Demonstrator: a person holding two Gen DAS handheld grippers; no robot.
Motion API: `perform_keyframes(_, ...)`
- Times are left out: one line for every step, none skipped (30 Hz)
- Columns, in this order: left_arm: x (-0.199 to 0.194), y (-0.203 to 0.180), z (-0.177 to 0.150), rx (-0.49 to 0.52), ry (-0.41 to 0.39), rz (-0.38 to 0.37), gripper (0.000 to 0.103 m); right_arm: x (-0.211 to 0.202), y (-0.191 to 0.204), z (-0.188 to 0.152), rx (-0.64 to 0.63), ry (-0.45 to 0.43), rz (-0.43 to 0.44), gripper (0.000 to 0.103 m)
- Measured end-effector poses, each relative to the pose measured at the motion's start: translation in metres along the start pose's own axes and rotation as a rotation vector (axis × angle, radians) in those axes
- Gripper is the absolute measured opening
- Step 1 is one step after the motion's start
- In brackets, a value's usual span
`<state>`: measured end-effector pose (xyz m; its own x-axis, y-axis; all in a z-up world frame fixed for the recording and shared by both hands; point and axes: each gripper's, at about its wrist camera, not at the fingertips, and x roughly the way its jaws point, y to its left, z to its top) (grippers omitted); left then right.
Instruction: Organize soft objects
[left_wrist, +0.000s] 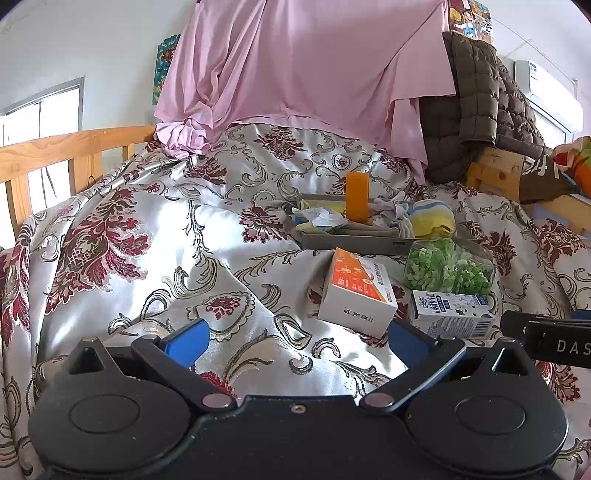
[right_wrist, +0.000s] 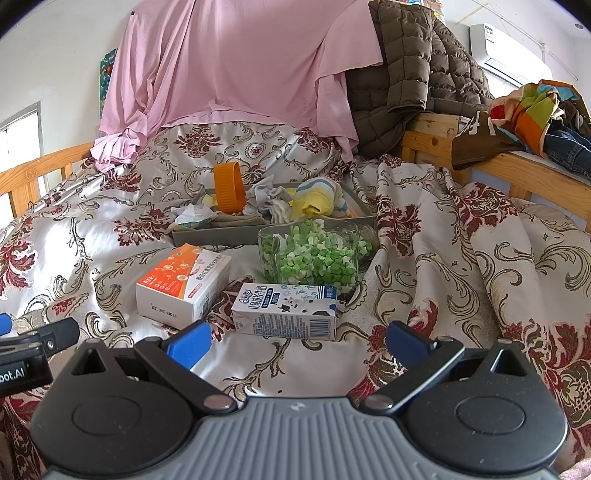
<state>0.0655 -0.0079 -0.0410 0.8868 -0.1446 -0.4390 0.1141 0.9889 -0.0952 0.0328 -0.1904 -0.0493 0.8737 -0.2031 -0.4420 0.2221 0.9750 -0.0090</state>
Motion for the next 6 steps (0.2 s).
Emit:
perform_keyframes(-0.0001, 0.0002, 0.0, 0.0, -0.001, 0.001, 0.102, 0.0003, 0.0002, 0.0002, 0.0, 0.0, 0.0, 0.103)
perform_keyframes(0.0, 0.0012, 0.0006, 0.0, -0.001, 0.001, 0.102, 0.0003, 0.0003, 0.0002, 0.0, 0.0, 0.0, 0.103)
perform_keyframes(0.0, 0.0012, 0.0006, 0.001, -0.001, 0.002, 0.102, 0.0002, 0.0002, 0.0001, -0.001, 0.001, 0.0, 0.103)
perform_keyframes(-0.0001, 0.0022, 0.0007, 0.002, -0.003, 0.007, 0.102, 0.0003, 0.0004, 0.0003, 0.0, 0.001, 0.0, 0.103)
perform_keyframes(-0.0002, 0.0024, 0.0015, 0.005, -0.004, 0.012, 0.102, 0.0006, 0.0013, 0.0001, -0.001, 0.003, 0.001, 0.103)
perform_keyframes(-0.0001, 0.0027, 0.0015, 0.006, -0.005, 0.015, 0.102, 0.0013, 0.0015, -0.0004, -0.003, 0.007, 0.002, 0.103)
